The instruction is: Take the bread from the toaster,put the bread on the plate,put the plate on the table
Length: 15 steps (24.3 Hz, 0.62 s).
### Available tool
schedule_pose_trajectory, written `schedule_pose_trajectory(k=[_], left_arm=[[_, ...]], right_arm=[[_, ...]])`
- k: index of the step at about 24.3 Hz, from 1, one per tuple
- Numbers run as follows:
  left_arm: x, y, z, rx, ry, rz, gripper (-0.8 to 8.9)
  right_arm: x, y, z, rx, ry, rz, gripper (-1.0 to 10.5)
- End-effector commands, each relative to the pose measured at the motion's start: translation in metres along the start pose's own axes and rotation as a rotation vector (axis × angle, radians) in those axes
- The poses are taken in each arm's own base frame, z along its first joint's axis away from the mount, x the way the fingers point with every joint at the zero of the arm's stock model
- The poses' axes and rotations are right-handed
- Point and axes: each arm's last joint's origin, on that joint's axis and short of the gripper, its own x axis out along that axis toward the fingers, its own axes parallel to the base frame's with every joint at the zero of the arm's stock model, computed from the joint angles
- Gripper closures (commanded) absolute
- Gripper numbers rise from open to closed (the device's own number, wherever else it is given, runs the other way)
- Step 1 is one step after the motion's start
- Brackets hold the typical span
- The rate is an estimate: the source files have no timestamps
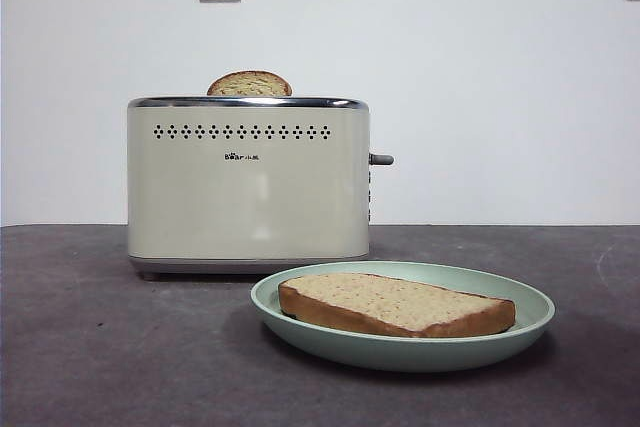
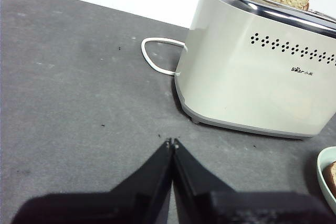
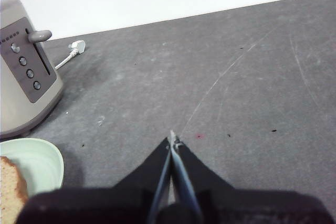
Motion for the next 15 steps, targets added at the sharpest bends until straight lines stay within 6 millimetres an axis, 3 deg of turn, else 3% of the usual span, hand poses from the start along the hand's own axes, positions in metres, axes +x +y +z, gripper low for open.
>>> schedule_pose_trajectory(k=[1,11,15], left_arm=[[0.0013,0.0014,-0.0035,0.010,0.005,0.006,8.16],[0.0012,0.0022,-0.0006,0.040,-0.035,0.053,8.16],[0.0012,0.0045,-0.0031,0.144,-0.012,0.110,8.16]], right_arm=[[0.0012,-0.0009,-0.0047,-0.001,0.019,-0.007,9.5],[0.0012,-0.0009,-0.0047,-0.001,0.019,-0.007,9.5],[0.0012,-0.0009,-0.0047,-0.001,0.019,-0.007,9.4]])
